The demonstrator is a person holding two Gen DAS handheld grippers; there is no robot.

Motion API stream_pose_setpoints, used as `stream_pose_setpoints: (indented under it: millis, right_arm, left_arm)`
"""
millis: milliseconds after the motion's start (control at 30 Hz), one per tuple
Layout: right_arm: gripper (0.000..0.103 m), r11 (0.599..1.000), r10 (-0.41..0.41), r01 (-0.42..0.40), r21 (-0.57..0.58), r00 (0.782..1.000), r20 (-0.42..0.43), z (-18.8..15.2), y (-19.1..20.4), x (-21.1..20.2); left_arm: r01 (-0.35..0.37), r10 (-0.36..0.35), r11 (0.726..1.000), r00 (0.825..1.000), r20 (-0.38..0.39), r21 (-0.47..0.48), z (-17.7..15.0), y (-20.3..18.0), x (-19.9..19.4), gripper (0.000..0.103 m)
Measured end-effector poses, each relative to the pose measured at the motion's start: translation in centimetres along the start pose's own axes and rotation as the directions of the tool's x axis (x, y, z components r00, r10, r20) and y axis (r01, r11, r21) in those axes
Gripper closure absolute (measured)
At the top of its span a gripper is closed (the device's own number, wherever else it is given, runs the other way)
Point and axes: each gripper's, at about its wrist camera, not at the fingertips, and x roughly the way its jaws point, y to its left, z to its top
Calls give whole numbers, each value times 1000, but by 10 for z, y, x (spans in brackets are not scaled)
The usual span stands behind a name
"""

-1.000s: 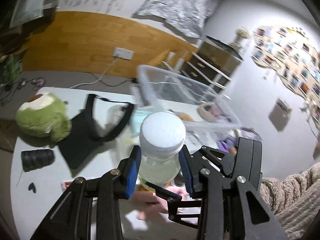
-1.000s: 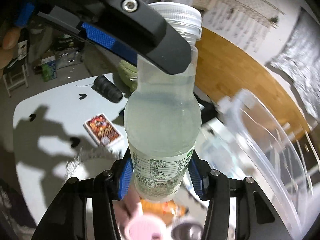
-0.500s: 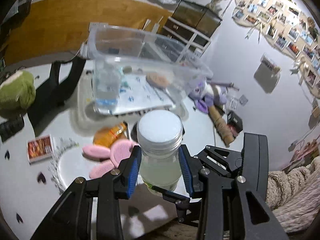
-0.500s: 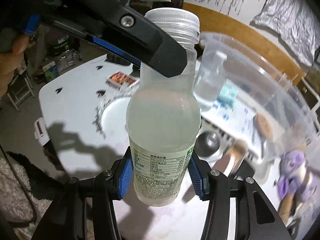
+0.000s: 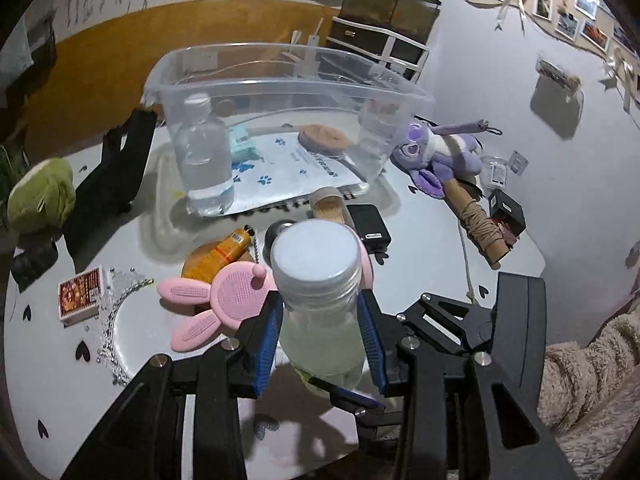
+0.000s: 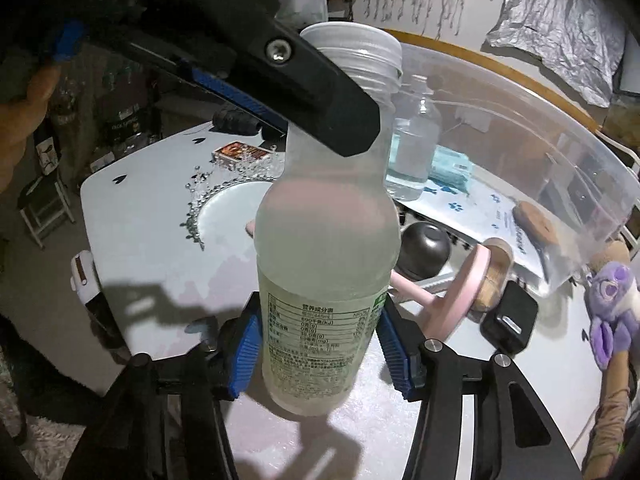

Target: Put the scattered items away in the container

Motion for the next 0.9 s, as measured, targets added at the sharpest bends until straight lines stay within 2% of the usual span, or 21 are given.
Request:
stream_pose_setpoints:
  millis: [67, 200, 400, 500, 600, 700, 800, 867, 900]
  right_arm:
    - [45, 1000, -2, 2, -12, 1000, 3, -3, -1, -6]
    - [41, 998, 59, -59, -14, 998, -13, -14, -15, -34]
    - [41, 989, 110, -101, 109, 991, -74, -28, -55, -72]
    - [41, 964, 145, -140, 226, 989, -6, -10, -82, -96]
    - [41, 936, 209, -217, 276, 976, 60, 11, -92, -103]
    - [41, 917, 273, -288, 276, 958, 91, 29, -87, -96]
    - [41, 915, 306, -312, 255, 950, 61, 42, -78, -82]
    - [49, 918, 320, -319, 236, 947, 32, 48, -73, -74]
    - [58, 915, 335, -331, 231, 942, 22, 50, -72, -71]
  left_arm:
    - [-13, 13, 999, 1000, 11, 37, -1, -9, -1, 66]
    - [-22, 19, 992, 999, 27, 128, -4, -30, -1, 68]
    - [-45, 36, 983, 998, 52, 180, -11, -45, 0, 68]
    - [-64, 52, 979, 997, 65, 194, -15, -49, -1, 68]
    - [-72, 58, 976, 995, 77, 203, -19, -52, -1, 68]
    - [-88, 70, 974, 994, 90, 210, -22, -54, -2, 68]
    - [-98, 77, 969, 992, 102, 226, -26, -58, -2, 68]
    - [-113, 87, 961, 990, 113, 253, -29, -62, -3, 68]
    - [-121, 93, 957, 989, 118, 263, -30, -64, -3, 68]
